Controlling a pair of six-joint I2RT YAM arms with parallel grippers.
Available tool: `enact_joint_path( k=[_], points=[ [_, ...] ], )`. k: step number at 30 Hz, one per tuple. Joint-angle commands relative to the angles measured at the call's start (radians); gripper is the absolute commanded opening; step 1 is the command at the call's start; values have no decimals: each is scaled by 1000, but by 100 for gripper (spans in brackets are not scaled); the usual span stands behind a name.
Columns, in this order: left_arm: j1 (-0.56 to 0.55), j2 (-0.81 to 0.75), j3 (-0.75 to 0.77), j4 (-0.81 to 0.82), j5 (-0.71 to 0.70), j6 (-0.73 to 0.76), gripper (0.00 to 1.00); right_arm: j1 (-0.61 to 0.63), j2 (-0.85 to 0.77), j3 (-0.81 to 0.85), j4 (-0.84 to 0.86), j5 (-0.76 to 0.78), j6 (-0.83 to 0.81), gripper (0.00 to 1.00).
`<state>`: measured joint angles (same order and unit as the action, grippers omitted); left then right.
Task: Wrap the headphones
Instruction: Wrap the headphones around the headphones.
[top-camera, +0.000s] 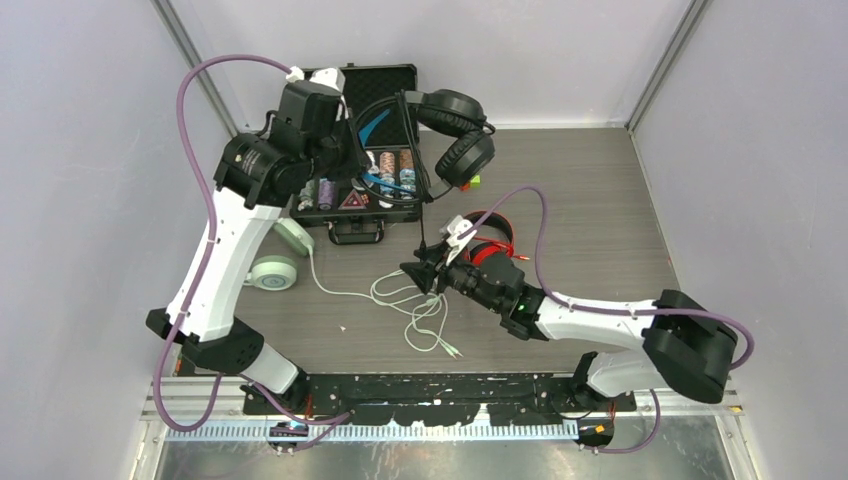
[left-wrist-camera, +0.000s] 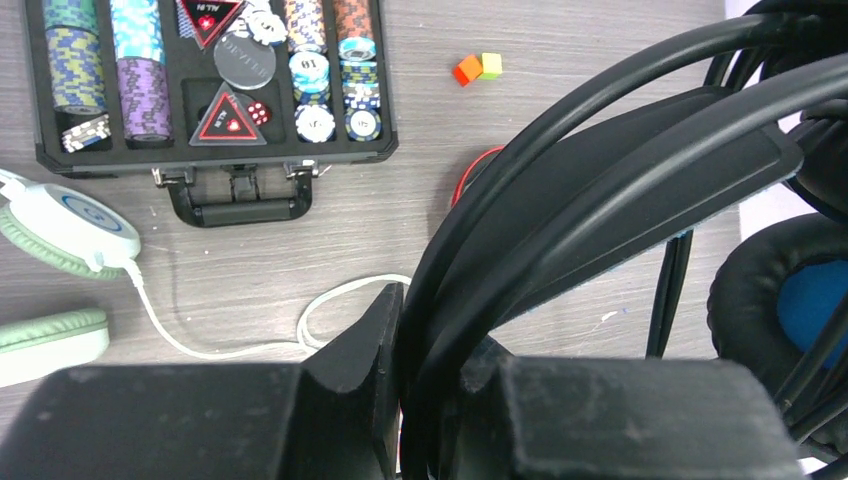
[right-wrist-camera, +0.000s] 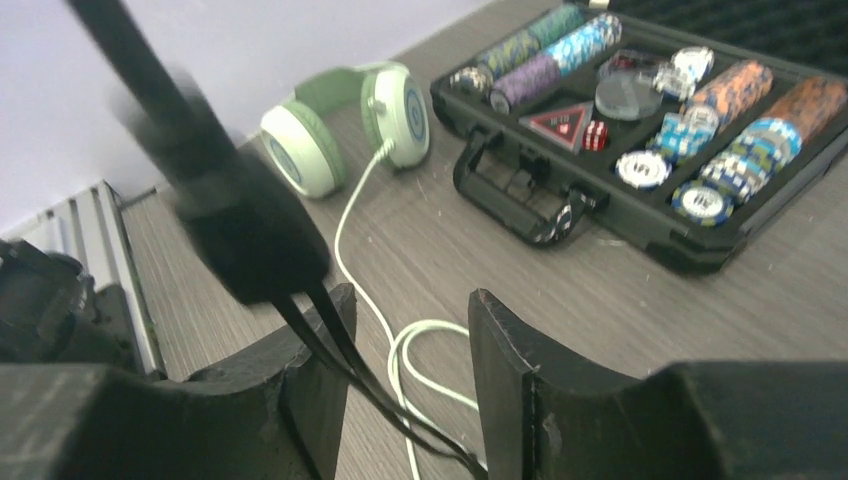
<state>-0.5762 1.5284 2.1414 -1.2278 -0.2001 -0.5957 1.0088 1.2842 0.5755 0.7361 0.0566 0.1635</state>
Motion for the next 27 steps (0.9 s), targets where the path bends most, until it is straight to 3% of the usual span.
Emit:
enact_joint_path(
  k=[1, 11, 13, 17, 20, 27],
  points=[
    [-1, -21, 85, 96, 55, -54, 0, 4, 43, -32, 111, -7, -20, 49],
    [-2, -18, 112, 98, 79, -70, 0, 3, 123, -82, 208, -27, 5, 44],
    [-2, -21, 113, 99, 82, -71, 0, 4, 131, -86, 219, -18, 6, 36],
    [-2, -25, 115, 102, 99, -81, 0, 3, 144, -99, 237, 1, 0, 11],
    [-2, -29, 124, 109, 145, -85, 0, 3, 146, -120, 259, 15, 5, 1],
    [-1, -34, 185, 84, 192, -68, 0, -1, 78, -157, 230, 49, 21, 1]
  ],
)
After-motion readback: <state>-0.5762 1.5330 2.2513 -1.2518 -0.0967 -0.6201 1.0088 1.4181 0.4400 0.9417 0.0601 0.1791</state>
